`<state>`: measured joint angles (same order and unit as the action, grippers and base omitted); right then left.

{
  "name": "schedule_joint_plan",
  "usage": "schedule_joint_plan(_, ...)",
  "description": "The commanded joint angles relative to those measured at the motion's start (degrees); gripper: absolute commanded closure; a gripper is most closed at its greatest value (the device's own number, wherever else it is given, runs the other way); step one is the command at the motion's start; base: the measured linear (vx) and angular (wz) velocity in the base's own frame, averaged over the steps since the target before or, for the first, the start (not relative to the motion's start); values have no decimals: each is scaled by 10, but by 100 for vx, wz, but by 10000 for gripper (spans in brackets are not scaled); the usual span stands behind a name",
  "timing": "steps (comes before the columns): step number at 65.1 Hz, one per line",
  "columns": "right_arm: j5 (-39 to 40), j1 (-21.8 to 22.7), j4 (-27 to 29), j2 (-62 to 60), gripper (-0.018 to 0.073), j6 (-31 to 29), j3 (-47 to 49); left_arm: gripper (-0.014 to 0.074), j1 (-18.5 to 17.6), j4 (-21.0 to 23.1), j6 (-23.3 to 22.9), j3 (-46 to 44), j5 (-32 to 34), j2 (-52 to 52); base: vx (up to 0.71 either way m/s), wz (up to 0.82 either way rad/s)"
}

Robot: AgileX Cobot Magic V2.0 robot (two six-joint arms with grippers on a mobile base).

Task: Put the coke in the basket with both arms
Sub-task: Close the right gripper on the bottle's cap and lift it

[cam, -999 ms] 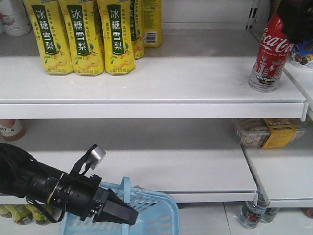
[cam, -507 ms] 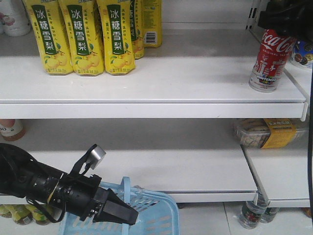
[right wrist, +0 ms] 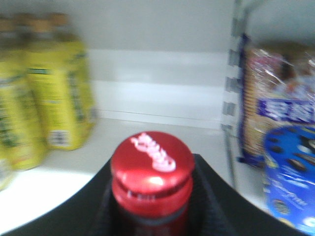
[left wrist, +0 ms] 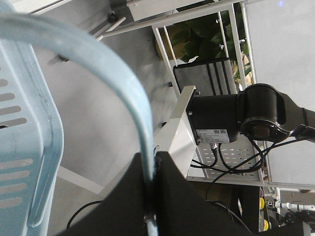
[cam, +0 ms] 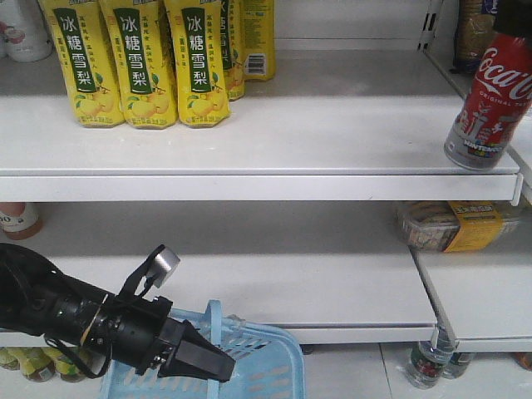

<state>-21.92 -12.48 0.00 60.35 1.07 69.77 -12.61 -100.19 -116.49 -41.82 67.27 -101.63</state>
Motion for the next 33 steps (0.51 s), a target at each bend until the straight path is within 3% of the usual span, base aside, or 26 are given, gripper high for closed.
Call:
schedule_joint_plan(1, 30, -46, 0, -35, 566, -28, 21, 602, -2, 43, 5, -9, 118, 26, 0, 0)
schedule_joint_plan(14, -43, -172, 8, -47, 564, -31, 19, 602, -2, 43, 5, -9, 118, 26, 0, 0)
schedule_joint_plan(33, -169, -269, 25, 16, 564, -15, 19, 602, -2, 43, 5, -9, 118, 26, 0, 0)
